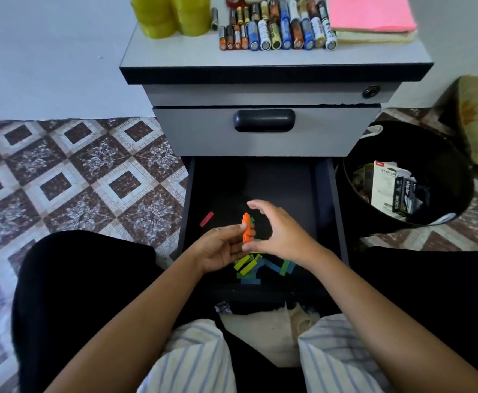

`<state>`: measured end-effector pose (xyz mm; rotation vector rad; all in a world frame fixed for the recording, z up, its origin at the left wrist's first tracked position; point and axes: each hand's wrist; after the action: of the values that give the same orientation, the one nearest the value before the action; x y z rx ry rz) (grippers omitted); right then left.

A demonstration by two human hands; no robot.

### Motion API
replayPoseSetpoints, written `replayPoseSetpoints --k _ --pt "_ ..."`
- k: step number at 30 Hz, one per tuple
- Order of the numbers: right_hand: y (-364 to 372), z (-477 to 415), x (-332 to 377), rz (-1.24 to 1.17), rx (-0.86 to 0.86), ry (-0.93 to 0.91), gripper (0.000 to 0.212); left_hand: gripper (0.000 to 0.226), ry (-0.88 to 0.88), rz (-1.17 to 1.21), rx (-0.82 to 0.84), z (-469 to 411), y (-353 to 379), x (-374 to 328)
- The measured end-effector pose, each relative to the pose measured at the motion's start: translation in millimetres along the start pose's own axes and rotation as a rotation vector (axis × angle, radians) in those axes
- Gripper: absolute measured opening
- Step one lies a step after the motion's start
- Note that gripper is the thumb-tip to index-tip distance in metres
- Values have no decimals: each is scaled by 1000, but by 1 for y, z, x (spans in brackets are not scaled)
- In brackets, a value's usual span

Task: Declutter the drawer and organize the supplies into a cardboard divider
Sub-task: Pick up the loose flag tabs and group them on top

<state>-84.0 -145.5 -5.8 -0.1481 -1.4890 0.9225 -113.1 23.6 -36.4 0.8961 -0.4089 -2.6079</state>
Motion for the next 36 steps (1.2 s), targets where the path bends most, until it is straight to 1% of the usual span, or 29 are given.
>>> replayPoseSetpoints --k 1,2,5,9,12,14,16,18,19,22,25,26,28,31,34,35,36 --pt "0 0 2 46 31 -30 87 20 -8 -6 11 1 0 0" --pt "1 -1 2 79 37 -48 89 19 -12 -3 19 1 1 1" --pt "6 -1 0 109 -4 -73 81 17 -12 25 21 2 2 1" --pt "8 2 1 66 -64 -72 68 16 -18 60 15 2 2 1" --pt "11 3 3 52 -111 -95 65 17 -20 52 16 4 4 0" --pt "9 2 5 40 -85 -90 70 17 -14 41 20 6 5 -2" --pt "2 0 9 -46 -25 -38 71 17 0 30 31 10 5 -8" --pt "-8 -6 11 -139 -19 22 55 18 17 9 66 13 4 -18" --pt "-13 -9 12 -136 -26 30 46 18 21 -10 85 16 4 -24" --pt "-26 -20 22 -61 -34 -35 28 14 42 -98 152 24 5 -44" --pt "-41 -31 43 -54 -43 -85 13 21 75 -156 209 35 6 -70" --pt "-47 -35 52 -40 -52 -102 10 18 103 -178 202 40 8 -80" --pt "-59 -45 71 -15 -108 -117 5 17 189 -227 129 54 13 -104" --pt "-75 -63 104 -55 -322 -118 2 15 400 -277 2 79 20 -143" --pt "-87 -82 145 -186 -440 -73 10 5 594 -368 -127 105 28 -180" --pt "-91 -89 159 -205 -461 -54 14 4 657 -410 -186 113 31 -192" --pt "-94 -95 172 -221 -474 -38 18 8 714 -444 -250 118 33 -204"
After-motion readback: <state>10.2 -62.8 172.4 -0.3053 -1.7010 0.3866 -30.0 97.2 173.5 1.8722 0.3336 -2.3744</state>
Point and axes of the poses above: each hand's wrist, its own z-axis away from the middle knuckle, its own y-axis out of the palm, x = y × z, and after that the axes turned 9 degrees about -x, right-handed
